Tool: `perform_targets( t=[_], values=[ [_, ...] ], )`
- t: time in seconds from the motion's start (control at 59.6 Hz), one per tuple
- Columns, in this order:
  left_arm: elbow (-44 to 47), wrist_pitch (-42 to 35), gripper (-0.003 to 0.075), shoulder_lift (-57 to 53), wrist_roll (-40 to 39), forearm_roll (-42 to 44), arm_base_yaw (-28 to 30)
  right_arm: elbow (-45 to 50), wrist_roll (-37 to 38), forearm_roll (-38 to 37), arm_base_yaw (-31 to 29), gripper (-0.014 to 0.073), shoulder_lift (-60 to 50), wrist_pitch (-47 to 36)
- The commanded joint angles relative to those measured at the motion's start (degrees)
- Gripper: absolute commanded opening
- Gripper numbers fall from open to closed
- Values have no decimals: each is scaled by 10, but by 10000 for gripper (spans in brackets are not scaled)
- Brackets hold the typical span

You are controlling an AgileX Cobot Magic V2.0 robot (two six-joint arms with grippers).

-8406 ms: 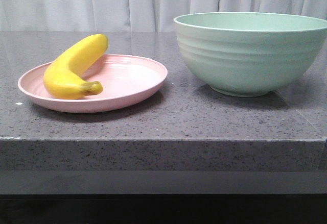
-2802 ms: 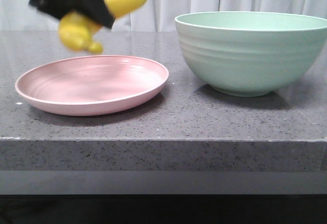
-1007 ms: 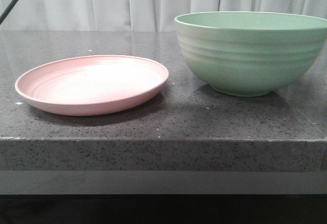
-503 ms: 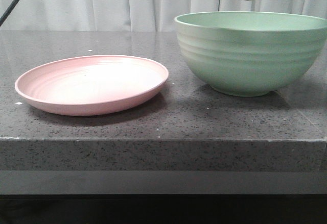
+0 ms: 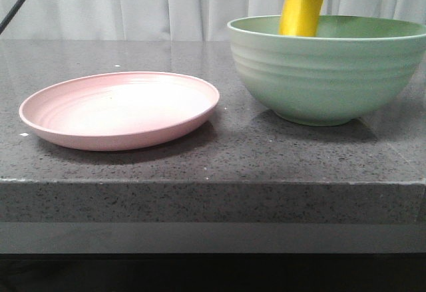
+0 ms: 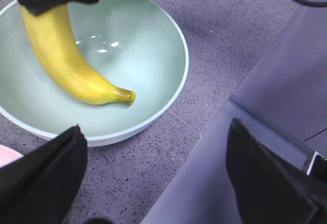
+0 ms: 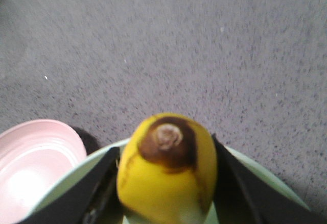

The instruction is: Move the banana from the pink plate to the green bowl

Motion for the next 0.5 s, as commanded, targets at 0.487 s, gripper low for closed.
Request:
perform_targets(
  t=[0.487],
  values=[
    [-20,-38,555,-16,0,-9,-4,-22,-9,13,-4,512,-33,-3]
  ],
)
